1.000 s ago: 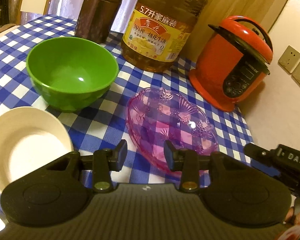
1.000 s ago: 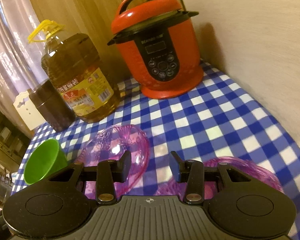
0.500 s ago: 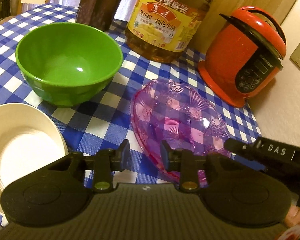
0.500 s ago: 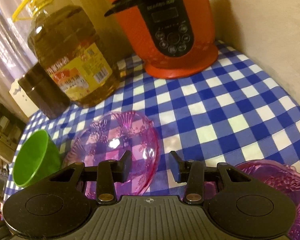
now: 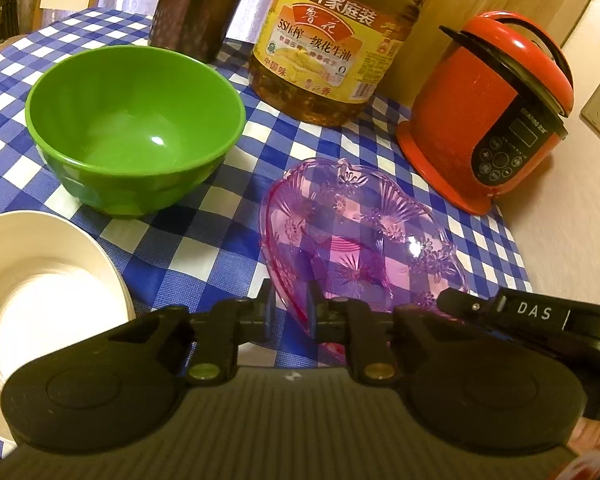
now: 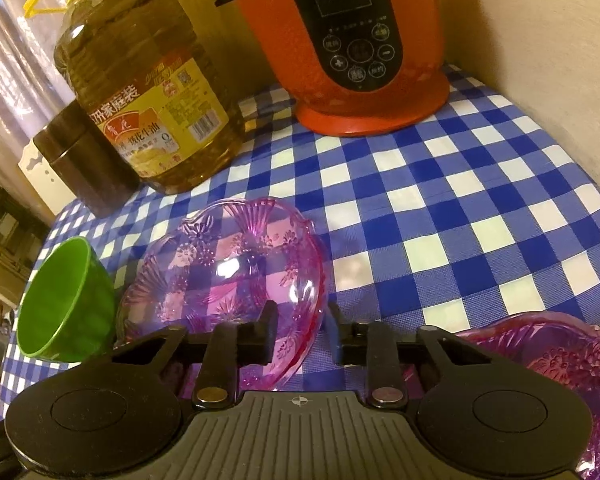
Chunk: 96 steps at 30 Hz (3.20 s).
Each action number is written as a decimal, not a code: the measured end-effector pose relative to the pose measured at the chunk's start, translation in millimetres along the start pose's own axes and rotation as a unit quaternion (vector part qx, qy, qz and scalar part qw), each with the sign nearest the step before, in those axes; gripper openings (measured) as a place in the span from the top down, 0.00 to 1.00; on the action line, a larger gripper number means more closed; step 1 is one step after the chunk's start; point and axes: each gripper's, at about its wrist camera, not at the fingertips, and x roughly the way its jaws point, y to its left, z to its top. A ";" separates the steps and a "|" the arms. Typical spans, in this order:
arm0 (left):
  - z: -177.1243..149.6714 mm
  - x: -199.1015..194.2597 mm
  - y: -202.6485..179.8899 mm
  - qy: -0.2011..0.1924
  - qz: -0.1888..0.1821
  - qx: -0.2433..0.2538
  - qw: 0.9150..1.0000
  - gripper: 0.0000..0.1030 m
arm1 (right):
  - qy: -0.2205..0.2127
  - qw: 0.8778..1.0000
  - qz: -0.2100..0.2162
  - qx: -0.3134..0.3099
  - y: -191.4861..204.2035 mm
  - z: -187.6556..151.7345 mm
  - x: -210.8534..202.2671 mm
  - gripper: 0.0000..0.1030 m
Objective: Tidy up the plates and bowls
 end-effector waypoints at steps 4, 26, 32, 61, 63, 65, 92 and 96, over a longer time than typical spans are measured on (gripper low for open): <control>-0.1 -0.3 0.5 -0.001 0.000 0.000 1.000 0.86 | -0.001 1.000 -0.003 0.002 -3.3 0.1 -0.4 0.85; -1.2 -35.2 -11.5 -0.029 -0.018 0.038 0.999 0.86 | -0.027 1.000 0.002 -0.002 -2.1 -2.3 -33.4 0.91; -4.9 -68.7 -24.1 -0.046 -0.027 0.055 0.997 0.87 | -0.047 0.999 0.004 0.005 -2.0 -12.1 -69.1 0.90; -119.1 -222.3 -74.3 -0.017 -0.072 0.107 0.992 0.87 | -0.070 0.996 -0.036 0.043 -31.9 -123.9 -272.8 0.89; -125.5 -224.4 -75.2 -0.010 -0.072 0.110 0.991 0.87 | -0.069 0.996 -0.039 0.042 -34.6 -129.9 -278.0 0.89; -131.5 -225.5 -76.3 -0.003 -0.072 0.113 0.991 0.87 | -0.069 0.996 -0.042 0.041 -37.7 -135.3 -283.6 0.89; -148.6 -203.7 -99.7 0.038 -0.074 0.145 0.986 0.87 | -0.060 0.995 -0.063 0.055 -66.9 -152.1 -294.0 0.89; -145.7 -192.7 -107.0 0.038 -0.073 0.154 0.985 0.86 | -0.062 0.994 -0.066 0.060 -72.4 -144.9 -286.9 0.89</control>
